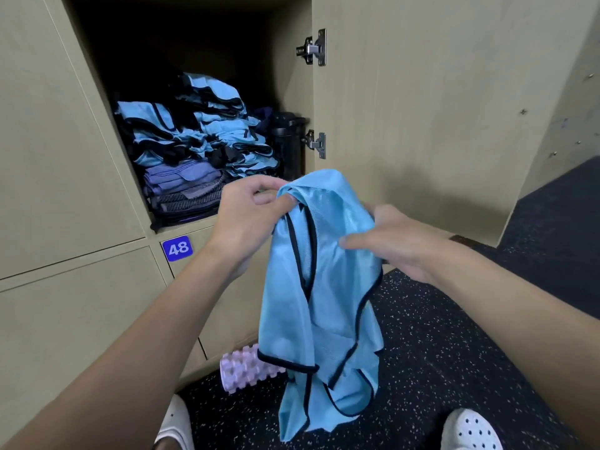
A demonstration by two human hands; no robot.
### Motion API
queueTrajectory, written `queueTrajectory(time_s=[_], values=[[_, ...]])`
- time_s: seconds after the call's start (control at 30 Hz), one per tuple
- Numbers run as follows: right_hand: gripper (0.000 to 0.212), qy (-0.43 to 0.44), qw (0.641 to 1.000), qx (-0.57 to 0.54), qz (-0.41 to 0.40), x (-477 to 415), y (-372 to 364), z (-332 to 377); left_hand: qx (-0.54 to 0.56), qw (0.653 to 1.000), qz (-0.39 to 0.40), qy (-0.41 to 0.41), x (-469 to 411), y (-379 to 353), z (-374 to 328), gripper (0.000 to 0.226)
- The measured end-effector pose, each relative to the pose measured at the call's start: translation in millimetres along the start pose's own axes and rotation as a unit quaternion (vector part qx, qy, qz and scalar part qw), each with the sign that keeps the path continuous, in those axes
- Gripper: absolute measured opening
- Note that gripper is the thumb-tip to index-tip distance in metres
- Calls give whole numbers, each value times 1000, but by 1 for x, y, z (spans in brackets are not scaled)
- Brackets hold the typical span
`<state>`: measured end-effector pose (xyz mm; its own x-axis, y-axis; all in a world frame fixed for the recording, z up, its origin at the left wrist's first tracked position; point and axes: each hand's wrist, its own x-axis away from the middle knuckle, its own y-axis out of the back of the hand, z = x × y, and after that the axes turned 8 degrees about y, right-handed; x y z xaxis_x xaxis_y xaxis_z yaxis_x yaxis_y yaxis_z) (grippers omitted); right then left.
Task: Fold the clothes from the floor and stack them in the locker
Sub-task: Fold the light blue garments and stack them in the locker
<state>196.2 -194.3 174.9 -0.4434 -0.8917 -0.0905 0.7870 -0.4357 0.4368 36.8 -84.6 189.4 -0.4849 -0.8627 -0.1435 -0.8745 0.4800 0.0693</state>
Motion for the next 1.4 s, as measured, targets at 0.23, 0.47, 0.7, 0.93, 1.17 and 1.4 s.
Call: queueTrajectory(time_s=[0.23, 0.47, 0.7, 0.93, 1.17, 1.4], values=[[11, 3, 982, -169, -89, -1, 1, 14, -156, 988, 5, 15, -3, 9, 13, 30], [21, -23, 947, -306, -97, -5, -9, 22, -160, 973, 166, -8, 20, -10, 22, 36], [60, -21, 958, -276, -68, -3, -3, 16, -86, 995, 55, -21, 17, -16, 17, 14], [56, -18, 987, -157, -5, 5, -2, 11, -14, 999, -28, -23, 12, -11, 11, 12], [24, 40, 973, -210, -86, 5, 2, 16, -24, 995, 73, 60, 20, -13, 15, 39], [27, 50, 974, -212, -54, 5, 7, 14, -2, 997, 56, 55, 20, -9, 11, 19]])
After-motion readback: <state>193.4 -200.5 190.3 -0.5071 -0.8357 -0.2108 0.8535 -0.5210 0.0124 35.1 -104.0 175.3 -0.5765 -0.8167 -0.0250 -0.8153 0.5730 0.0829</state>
